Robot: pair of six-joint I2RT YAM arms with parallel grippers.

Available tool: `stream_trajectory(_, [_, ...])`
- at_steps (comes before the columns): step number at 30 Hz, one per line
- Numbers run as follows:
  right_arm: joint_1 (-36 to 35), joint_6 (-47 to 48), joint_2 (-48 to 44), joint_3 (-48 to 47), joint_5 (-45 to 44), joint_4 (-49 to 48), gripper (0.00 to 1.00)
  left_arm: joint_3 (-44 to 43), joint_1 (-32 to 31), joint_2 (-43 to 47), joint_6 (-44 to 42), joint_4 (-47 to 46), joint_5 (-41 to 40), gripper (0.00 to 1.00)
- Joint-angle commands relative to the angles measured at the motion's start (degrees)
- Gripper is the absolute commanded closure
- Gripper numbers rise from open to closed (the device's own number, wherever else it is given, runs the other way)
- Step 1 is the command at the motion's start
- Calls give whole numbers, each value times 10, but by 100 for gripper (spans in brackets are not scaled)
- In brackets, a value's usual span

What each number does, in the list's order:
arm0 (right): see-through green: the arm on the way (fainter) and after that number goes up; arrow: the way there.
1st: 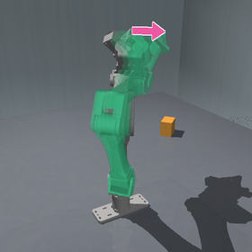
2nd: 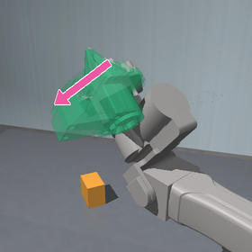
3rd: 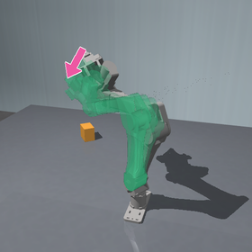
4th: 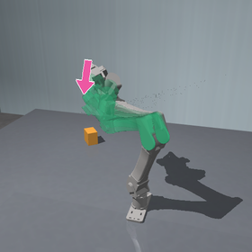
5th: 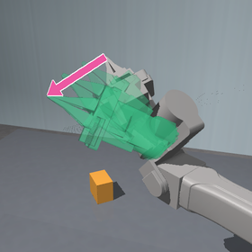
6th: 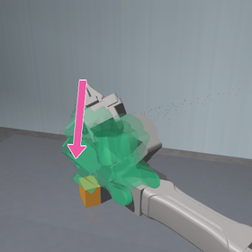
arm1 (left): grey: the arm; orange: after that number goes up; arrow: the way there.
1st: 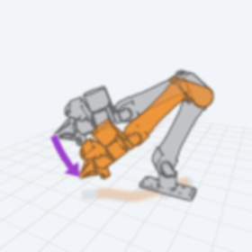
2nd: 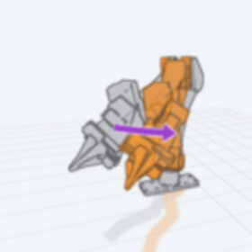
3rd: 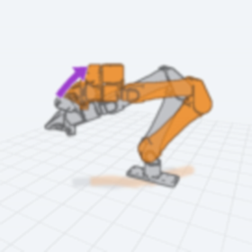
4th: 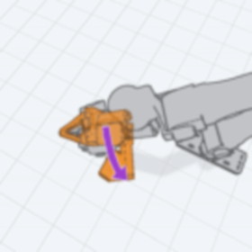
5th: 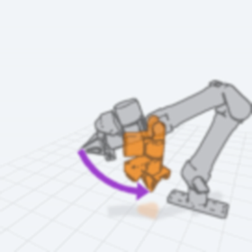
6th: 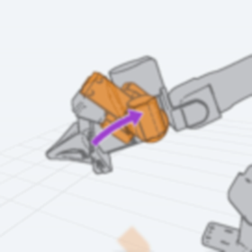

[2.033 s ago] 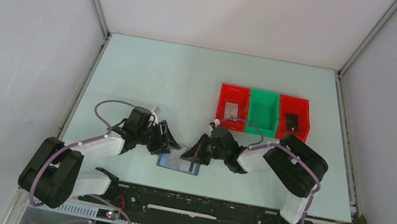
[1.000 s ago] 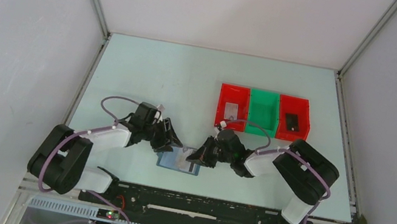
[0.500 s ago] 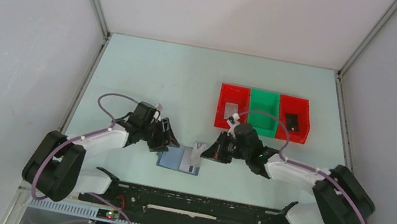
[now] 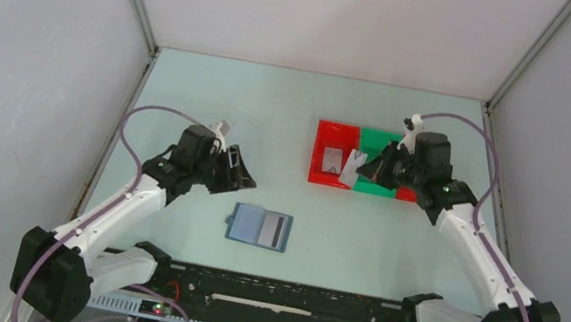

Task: Take the credit cards out of the card holder
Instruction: Place the credit card in the storage box.

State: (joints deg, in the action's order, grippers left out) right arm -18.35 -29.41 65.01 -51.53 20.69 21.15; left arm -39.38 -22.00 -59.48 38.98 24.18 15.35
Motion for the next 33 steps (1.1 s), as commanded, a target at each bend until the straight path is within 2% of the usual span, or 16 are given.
stream_trajectory(1, [21, 69, 79, -69, 5, 49, 100, -24, 0, 17, -21, 28, -8, 39])
stream_trajectory(9, [23, 73, 268, -215, -27, 15, 100, -20, -1, 28, -20, 35, 13, 39])
stream_trajectory(14, [18, 79, 391, -329, -24, 41, 100, -13, 0, 50, -20, 46, 17, 39])
stream_trajectory(18, [9, 81, 475, -400, -28, 81, 100, -2, 0, 77, -12, 48, -10, 39])
stream_trajectory(25, [-1, 74, 509, -399, -16, 84, 100, 0, 0, 78, -9, 49, -1, 38])
stream_trajectory(33, [-11, 66, 493, -366, -14, 69, 100, 4, -1, 75, -8, 45, 3, 38])
